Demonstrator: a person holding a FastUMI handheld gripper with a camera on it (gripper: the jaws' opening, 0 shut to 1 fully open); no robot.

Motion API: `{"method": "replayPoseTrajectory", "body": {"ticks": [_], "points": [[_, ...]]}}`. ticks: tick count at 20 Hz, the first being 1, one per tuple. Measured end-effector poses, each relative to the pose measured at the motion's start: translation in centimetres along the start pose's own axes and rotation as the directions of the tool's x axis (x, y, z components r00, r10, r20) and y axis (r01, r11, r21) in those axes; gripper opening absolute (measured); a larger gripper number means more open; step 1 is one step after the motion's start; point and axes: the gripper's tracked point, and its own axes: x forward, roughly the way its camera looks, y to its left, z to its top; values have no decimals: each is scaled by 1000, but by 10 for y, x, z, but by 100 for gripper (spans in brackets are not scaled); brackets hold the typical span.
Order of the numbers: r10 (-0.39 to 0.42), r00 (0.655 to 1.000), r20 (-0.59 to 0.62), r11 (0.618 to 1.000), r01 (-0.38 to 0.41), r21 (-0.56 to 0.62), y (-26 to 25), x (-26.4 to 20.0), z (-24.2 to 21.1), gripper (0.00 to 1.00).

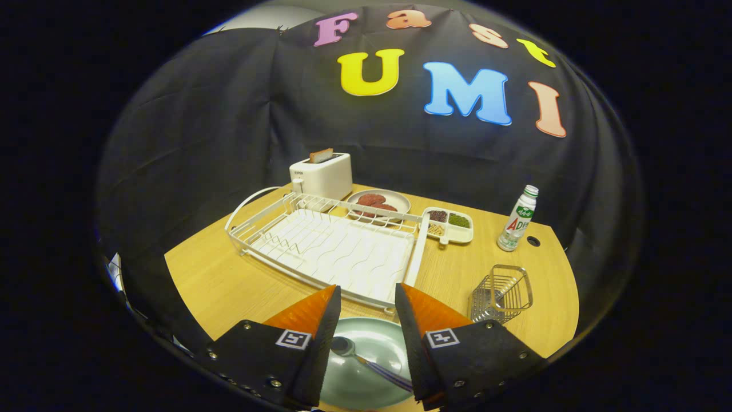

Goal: Take the plate from the dish rack, then take the spoon from the basket and place it into the plate.

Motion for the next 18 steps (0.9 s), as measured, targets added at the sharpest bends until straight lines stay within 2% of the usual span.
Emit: {"method": "replayPoseTrajectory", "body": {"ticks": [4, 9, 12, 14, 15, 16, 18], "points": [[-129, 983, 133, 991, 123, 54, -59, -28, 50, 58], [-271, 926, 261, 959, 238, 152, -127, -83, 104, 58], [-316, 887, 337, 947, 273, 170, -149, -119, 134, 58], [-318, 857, 405, 947, 267, 179, -154, -141, 155, 59], [-330, 840, 432, 943, 277, 182, -158, -154, 168, 78], [-341, 826, 449, 940, 290, 181, -164, -155, 161, 97], [-343, 821, 456, 939, 295, 174, -166, -157, 158, 96]]}}
